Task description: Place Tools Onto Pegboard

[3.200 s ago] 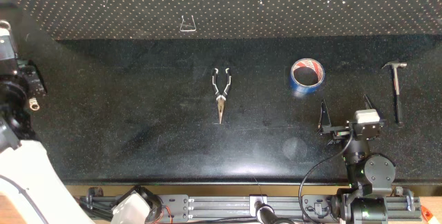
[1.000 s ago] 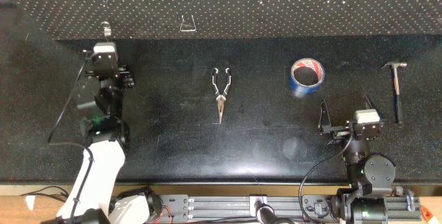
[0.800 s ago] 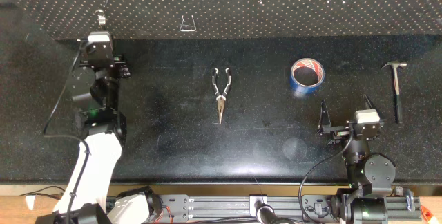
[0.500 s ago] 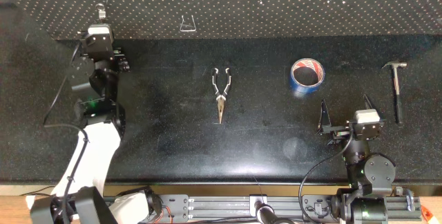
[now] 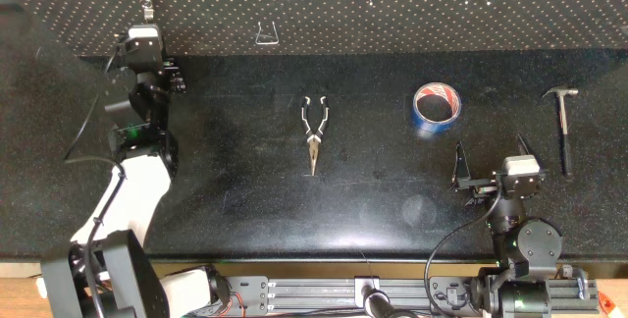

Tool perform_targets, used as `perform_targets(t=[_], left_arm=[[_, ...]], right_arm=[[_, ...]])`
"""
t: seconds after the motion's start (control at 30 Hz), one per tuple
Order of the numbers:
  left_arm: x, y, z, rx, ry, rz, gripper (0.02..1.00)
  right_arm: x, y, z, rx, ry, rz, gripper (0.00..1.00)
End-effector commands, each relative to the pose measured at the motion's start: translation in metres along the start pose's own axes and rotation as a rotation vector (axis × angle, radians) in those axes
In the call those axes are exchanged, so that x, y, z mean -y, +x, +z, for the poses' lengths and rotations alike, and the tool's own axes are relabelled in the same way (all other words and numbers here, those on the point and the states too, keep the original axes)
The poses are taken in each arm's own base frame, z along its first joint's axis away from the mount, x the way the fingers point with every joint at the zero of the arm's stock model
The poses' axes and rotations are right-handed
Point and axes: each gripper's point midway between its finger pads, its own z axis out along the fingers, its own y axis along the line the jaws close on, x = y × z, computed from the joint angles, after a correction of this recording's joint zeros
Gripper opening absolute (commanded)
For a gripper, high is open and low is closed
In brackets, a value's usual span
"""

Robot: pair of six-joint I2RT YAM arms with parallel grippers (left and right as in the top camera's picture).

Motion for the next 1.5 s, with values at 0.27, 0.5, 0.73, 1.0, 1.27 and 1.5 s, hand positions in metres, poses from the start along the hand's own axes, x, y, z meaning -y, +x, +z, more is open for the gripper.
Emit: perform_targets(t=[0.27,0.5,0.73,1.0,1.27,1.5], left_arm=[[-0.005,-0.008,0.018,0.008,-0.009,-0.012,0.746],[-0.001,0.000,-0.001,-0.090,0.006,-0.022,0.996],[0.021,-0.016,-0.078,-0.185,0.122,-0.043,0.996],[0.033,-0.085,-0.208,0.066,0.137,-0.007,0.998],[0.038,-0.092,-0.215,0.094,0.169,-0.108,0.996],[0.117,-0.013,-0.156,-0.319,0.190,-0.350,0.996]], right_arm=[[-0.004,0.001,0.000,-0.001,-0.018,-0.011,0.982],[-0.004,0.001,0.000,-0.001,-0.018,-0.011,0.980],[-0.004,0.001,0.000,-0.001,-0.018,-0.011,0.982],[-0.004,0.001,0.000,-0.001,-0.018,-0.011,0.980],[-0.004,0.001,0.000,-0.001,-0.018,-0.011,0.980],[-0.004,0.001,0.000,-0.001,-0.018,-0.011,0.980]])
